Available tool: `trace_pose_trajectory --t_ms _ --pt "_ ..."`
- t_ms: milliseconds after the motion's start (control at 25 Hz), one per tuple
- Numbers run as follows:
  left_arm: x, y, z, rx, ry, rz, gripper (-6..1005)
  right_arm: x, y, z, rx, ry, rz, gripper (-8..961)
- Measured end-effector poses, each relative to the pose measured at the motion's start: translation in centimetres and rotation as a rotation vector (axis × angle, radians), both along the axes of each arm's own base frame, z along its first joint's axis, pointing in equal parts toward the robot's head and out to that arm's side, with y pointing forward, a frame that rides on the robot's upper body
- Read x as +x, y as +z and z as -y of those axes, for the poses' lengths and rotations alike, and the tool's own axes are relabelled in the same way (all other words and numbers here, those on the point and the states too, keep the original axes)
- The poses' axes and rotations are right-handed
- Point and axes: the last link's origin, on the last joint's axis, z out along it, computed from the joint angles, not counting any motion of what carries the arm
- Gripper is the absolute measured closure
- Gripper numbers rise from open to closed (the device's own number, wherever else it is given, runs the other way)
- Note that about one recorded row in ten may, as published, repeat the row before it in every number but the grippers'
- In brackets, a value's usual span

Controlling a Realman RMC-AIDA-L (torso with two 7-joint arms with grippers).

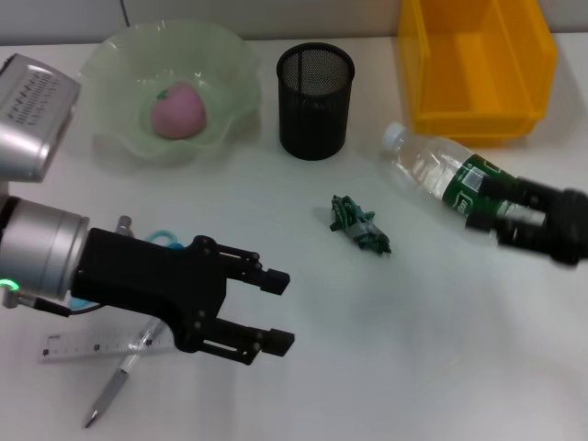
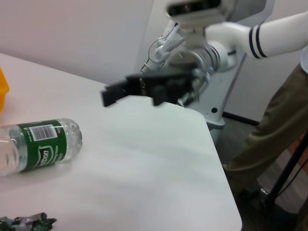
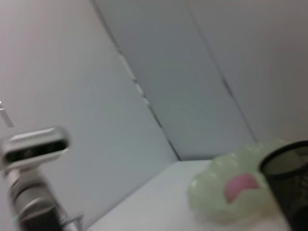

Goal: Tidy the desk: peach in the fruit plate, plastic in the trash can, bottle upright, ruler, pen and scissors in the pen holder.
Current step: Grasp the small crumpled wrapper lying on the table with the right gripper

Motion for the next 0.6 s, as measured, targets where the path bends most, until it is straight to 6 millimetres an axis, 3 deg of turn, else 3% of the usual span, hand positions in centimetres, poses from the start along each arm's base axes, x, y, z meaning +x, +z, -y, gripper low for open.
trace_pose_trajectory --t_ms 40,120,200,320,400,440,600 --pt "0.0 0.0 0.0 0.000 0.000 0.000 287 0.0 0.0 0.0 0.000 0.000 0.000 186" --pt "0.2 -0.6 -0.3 -0.017 0.010 0.011 288 -0.9 1.1 -1.9 -0.053 -0.066 0.025 187" --pt "0.3 -0.7 -0.4 -0.017 0.010 0.011 288 -3.1 2.6 -4.8 -0.167 -0.122 0.150 187" --pt "0.3 -0.8 -0.5 -0.013 0.009 0.008 288 -4.8 3.1 -6.4 -0.227 -0.141 0.249 188" --pt "0.3 -0.8 -0.6 -0.009 0.010 0.006 289 -7.3 3.2 -8.5 -0.293 -0.168 0.400 189" --pt "0.3 -0.8 -0.6 -0.009 0.010 0.006 289 -7.3 3.2 -8.5 -0.293 -0.168 0.400 190" --pt "0.3 -0.8 -0.6 -0.003 0.012 0.004 289 -11.2 2.3 -11.0 -0.376 -0.185 0.637 193"
